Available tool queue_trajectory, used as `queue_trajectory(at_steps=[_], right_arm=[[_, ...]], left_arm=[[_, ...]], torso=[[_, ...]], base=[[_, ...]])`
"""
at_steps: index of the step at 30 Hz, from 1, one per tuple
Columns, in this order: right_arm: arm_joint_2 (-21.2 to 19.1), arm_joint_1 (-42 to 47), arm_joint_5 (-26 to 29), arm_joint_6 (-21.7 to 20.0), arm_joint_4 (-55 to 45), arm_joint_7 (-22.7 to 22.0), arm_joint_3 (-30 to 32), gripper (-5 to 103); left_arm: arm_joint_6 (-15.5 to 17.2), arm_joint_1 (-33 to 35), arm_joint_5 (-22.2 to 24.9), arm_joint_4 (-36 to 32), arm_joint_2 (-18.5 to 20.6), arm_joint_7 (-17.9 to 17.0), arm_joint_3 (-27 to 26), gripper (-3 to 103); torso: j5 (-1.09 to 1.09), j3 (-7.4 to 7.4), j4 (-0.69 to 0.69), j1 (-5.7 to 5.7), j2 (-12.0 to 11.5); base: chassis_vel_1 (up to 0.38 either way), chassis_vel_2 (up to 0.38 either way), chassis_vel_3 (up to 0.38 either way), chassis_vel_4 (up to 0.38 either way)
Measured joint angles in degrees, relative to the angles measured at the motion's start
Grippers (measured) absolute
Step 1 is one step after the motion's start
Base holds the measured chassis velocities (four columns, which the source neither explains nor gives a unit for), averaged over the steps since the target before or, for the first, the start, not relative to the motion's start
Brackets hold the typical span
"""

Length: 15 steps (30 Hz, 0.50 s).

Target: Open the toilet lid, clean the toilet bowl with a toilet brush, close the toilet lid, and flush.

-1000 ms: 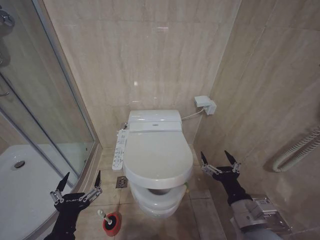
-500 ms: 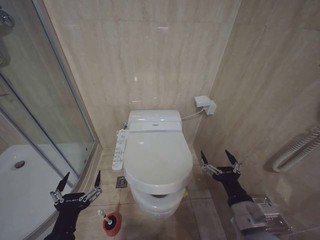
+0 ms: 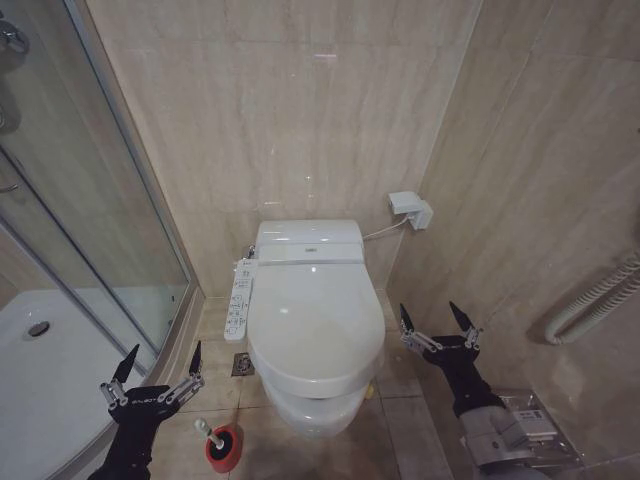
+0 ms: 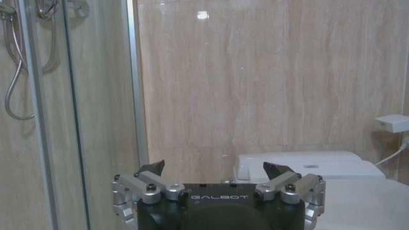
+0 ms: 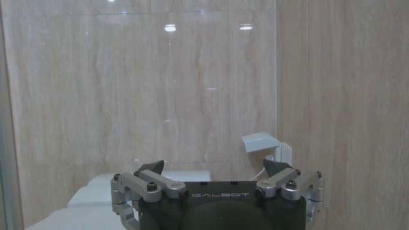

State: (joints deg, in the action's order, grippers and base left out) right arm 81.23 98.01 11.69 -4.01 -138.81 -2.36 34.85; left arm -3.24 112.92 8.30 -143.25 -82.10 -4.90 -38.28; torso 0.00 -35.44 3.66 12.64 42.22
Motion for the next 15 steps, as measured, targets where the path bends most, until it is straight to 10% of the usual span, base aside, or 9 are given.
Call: queue_trajectory(at_steps=[15], right_arm=[[0.0,-0.1,0.0,-0.1,0.1,0.0,0.0,100]], left_arm=[[0.0,0.0,0.0,0.0,0.0,0.0,0.0,100]], torso=[[0.00,0.00,0.00,0.00,0.0]], base=[[0.000,0.000,0.000,0.000]])
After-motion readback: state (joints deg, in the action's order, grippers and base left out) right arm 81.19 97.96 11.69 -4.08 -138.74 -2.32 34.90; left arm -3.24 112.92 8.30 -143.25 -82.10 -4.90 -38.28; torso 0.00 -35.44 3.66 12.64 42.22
